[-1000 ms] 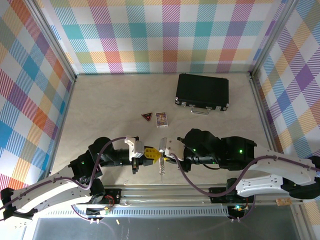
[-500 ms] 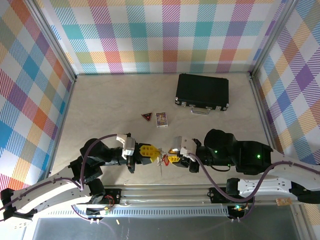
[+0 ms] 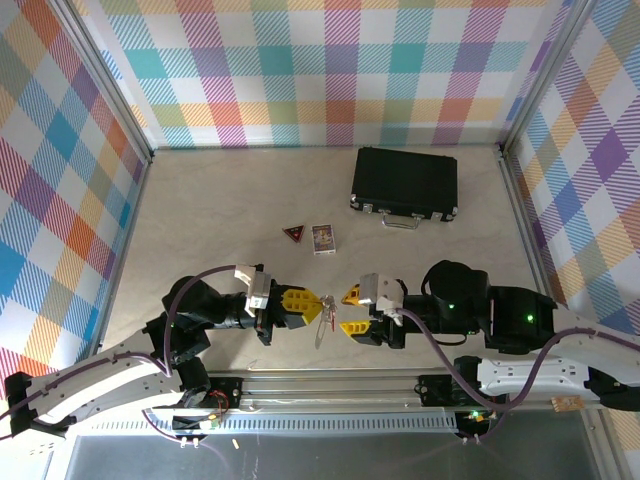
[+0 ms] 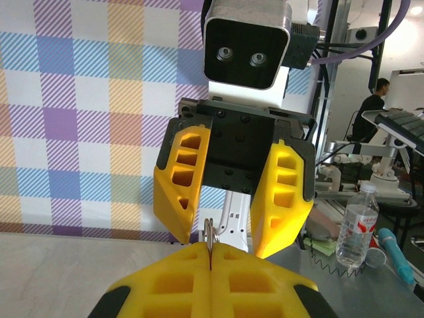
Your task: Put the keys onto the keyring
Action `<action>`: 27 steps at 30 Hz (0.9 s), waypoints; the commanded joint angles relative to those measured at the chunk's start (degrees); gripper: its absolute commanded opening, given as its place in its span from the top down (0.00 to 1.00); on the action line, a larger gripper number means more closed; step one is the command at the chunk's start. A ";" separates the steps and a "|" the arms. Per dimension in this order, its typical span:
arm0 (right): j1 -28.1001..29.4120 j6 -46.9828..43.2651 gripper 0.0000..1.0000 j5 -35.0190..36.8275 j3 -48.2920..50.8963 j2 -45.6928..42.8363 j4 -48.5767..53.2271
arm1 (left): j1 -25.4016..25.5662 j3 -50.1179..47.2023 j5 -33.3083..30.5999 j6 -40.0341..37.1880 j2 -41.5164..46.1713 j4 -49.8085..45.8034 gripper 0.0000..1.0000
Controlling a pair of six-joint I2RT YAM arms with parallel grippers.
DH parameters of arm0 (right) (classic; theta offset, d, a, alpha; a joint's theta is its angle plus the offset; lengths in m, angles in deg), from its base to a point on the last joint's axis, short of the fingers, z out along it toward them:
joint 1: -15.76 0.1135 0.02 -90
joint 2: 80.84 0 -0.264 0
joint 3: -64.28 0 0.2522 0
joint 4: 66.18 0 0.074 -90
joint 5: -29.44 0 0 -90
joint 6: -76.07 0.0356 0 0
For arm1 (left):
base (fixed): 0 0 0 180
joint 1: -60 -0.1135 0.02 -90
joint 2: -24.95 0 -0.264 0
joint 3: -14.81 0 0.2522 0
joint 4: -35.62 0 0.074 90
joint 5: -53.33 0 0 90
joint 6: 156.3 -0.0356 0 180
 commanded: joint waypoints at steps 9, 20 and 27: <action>0.15 -1.54 0.59 -0.90 0.67 1.46 -6.46 | 0.33 0.13 2.00 0.80 -0.79 4.04 1.00; 0.09 -1.16 0.69 -0.64 1.64 1.22 -8.53 | 0.33 0.17 2.06 1.02 -0.66 3.93 1.00; 0.13 -1.21 0.87 0.36 1.31 1.70 -8.24 | 0.33 -0.11 1.99 1.06 -0.39 3.99 1.00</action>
